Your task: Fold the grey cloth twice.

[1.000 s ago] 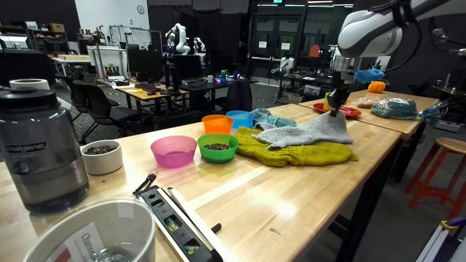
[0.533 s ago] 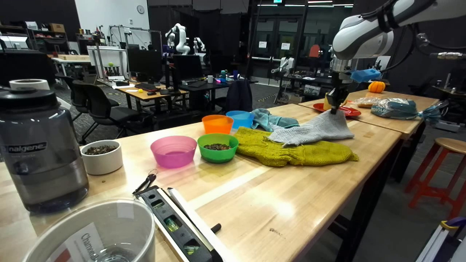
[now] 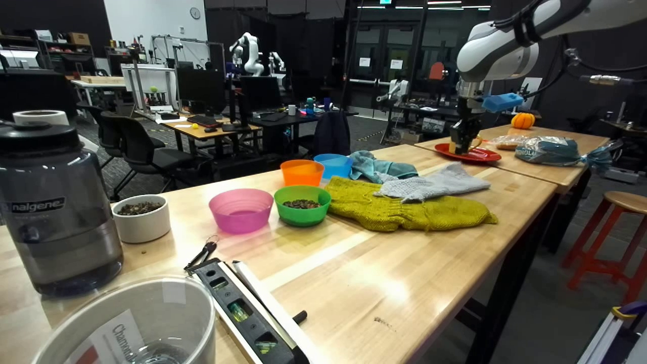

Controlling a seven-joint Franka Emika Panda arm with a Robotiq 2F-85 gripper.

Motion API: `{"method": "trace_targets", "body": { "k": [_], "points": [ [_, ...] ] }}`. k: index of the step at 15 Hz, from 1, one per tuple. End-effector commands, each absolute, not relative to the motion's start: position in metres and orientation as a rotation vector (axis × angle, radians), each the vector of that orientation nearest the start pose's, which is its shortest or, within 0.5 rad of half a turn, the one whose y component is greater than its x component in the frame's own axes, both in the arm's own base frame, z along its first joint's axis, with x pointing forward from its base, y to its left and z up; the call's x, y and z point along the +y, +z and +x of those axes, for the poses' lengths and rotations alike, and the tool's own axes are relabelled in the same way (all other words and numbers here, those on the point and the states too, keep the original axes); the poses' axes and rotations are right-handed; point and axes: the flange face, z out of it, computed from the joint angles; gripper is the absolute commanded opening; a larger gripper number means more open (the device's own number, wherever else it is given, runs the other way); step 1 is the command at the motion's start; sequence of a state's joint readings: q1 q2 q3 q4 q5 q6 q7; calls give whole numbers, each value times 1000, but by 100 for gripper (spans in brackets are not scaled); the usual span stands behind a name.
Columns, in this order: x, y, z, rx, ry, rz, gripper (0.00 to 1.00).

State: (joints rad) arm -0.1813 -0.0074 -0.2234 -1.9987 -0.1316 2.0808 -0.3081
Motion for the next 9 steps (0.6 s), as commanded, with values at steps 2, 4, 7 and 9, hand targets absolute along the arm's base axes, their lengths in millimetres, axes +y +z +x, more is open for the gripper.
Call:
{"method": "trace_targets", "body": {
  "k": [2,4,7,9],
  "points": [
    [-222,483,518,79,-124,-3304,66],
    [-215,487,518,93,-149,-3305,80],
    [-195,494,515,155,-195,-3306,98],
    [-177,502,511,191,-222,-3301,100]
  ]
}}
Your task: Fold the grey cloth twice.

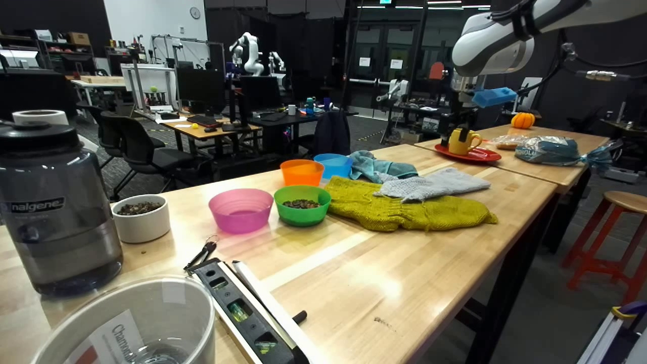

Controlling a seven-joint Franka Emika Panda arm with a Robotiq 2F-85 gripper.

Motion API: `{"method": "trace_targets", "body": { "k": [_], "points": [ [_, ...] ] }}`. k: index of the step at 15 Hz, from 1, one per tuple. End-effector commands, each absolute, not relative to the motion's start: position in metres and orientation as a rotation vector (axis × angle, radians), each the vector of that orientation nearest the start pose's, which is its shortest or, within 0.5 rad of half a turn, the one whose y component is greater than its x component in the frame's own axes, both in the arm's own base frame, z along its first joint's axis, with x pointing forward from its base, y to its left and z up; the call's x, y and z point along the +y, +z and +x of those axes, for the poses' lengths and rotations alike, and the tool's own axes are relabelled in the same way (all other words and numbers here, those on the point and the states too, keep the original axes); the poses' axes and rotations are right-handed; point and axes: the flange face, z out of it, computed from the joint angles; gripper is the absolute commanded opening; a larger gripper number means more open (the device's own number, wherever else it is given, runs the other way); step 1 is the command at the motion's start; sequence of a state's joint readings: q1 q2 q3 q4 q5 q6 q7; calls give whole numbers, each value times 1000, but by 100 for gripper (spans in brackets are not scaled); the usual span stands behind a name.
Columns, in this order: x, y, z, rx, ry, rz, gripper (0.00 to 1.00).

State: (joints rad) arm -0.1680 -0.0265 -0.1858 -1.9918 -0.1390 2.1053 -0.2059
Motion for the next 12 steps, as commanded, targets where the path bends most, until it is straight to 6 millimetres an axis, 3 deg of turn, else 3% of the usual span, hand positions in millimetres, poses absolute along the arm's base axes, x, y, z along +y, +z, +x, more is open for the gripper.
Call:
{"method": "trace_targets", "body": {
  "k": [1,8,12],
  "points": [
    [-166,505,508,210,-239,-3296,100],
    [-101,525,480,269,-322,-3268,100],
    [-60,526,459,237,-355,-3287,100]
  ]
}}
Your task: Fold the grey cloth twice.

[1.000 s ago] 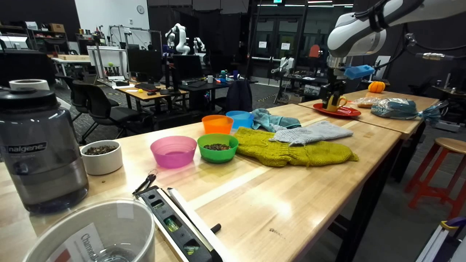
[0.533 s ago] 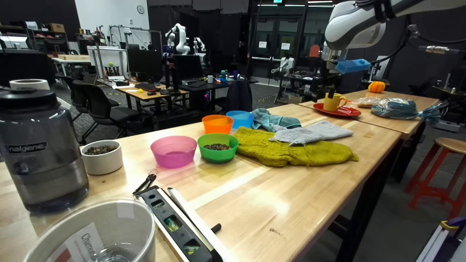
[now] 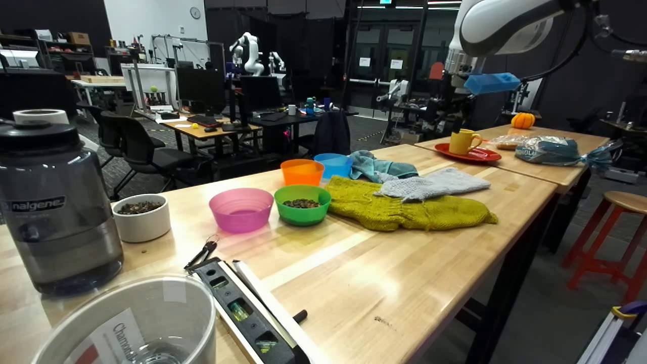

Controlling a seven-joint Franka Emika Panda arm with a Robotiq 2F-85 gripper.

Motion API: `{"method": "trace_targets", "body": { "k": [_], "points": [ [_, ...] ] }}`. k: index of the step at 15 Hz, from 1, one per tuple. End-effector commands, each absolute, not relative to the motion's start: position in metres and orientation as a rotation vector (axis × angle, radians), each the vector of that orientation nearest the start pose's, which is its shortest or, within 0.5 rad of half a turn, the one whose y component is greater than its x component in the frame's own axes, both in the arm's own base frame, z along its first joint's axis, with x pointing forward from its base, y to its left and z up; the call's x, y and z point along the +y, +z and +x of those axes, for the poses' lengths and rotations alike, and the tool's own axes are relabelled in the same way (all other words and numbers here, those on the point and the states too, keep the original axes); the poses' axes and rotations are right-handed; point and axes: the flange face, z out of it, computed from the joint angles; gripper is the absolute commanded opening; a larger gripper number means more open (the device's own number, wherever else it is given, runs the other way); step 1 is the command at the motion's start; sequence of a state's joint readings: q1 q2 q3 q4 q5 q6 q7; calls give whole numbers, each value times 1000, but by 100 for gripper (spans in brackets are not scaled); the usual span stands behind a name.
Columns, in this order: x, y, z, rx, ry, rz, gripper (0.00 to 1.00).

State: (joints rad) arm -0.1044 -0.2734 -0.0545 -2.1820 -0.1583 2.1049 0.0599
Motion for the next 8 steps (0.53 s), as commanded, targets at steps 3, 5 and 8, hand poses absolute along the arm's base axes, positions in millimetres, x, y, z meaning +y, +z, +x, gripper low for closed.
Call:
{"method": "trace_targets", "body": {
  "k": [3,5,8],
  "points": [
    [-27,523,447,171,-355,-3325,100],
    [-5,521,441,112,-363,-3355,100],
    [28,518,436,8,-388,-3398,100]
  ]
}}
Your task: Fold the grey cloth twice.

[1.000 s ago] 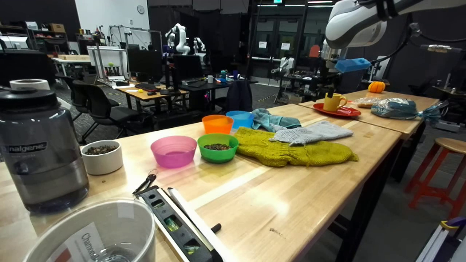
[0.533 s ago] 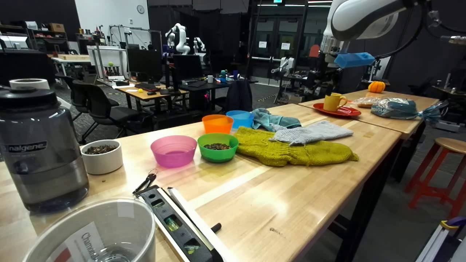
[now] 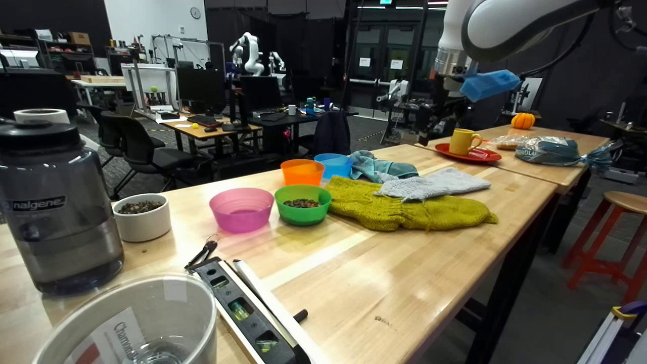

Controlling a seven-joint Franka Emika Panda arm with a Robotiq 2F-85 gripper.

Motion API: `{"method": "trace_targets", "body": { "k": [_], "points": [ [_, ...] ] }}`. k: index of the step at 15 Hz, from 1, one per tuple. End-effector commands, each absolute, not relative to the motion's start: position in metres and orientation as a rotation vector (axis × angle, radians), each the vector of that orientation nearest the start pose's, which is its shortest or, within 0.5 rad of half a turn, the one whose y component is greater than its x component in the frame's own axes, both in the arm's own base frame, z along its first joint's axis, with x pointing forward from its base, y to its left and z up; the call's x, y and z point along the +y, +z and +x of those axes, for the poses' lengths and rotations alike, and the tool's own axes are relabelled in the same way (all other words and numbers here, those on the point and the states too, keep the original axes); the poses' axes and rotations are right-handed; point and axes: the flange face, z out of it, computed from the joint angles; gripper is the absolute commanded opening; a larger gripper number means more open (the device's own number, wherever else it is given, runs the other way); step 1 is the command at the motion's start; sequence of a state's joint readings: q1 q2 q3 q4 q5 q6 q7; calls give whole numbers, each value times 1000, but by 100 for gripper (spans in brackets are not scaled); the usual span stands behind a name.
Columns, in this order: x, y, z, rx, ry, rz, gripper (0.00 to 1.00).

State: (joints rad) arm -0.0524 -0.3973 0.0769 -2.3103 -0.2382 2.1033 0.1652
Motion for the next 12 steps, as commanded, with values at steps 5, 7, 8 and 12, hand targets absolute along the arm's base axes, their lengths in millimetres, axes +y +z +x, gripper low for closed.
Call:
{"method": "trace_targets", "body": {
  "k": [5,7,8,12],
  "points": [
    [70,506,435,-141,-394,-3452,100],
    [80,502,433,-178,-396,-3456,100],
    [82,502,433,-189,-401,-3455,100],
    [83,502,437,-198,-390,-3432,100]
  ]
}}
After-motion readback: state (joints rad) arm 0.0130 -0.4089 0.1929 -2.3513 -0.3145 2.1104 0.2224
